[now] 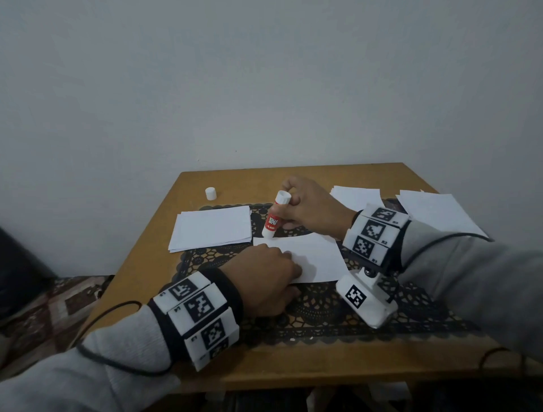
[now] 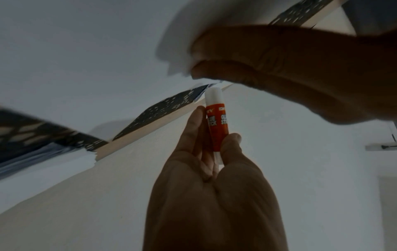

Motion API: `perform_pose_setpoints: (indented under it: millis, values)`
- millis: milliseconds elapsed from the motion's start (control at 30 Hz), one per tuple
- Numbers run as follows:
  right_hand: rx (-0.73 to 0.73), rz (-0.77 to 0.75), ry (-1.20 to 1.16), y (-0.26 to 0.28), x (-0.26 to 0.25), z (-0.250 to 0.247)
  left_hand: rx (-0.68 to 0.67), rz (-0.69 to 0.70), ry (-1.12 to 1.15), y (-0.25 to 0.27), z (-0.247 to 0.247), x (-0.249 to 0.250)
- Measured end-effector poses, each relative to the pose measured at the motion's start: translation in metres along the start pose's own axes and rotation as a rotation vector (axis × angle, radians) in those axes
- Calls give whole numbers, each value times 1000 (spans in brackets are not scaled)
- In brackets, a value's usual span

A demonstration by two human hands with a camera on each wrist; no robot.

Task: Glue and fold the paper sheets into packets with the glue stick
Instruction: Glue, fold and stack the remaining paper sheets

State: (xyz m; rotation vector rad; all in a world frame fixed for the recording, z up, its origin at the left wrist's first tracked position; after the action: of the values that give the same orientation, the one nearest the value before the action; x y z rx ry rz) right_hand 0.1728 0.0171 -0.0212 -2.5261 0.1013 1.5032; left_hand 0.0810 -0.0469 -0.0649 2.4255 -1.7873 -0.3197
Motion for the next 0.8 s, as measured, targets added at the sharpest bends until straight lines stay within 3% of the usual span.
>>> perform_pose_setpoints:
  millis: [267,400,600,800]
  values:
    - [-54,1,149,1,0,17,-22,-11,87,2,3,0]
    - [-45,-43,347,3,-11,14,-22,-34,177,3,1,-1]
    - [-165,-76,547,2,-14,28,-56,-51,189,4,2,2]
    - [-210,-120,588,-1,-18,33,-113,-72,196,5,3,3]
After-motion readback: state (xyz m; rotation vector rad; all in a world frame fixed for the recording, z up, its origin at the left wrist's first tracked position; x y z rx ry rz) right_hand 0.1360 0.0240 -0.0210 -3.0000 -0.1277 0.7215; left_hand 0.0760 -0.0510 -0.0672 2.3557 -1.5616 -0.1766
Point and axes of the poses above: each hand's wrist, its own y-axis away from the middle knuckle, its own z-axis out of the palm, x = y × z, the point moved 9 cm from there along -y, towards the middle knuckle, and after that the axes turned 2 degrees about z, right-handed, at the moved point
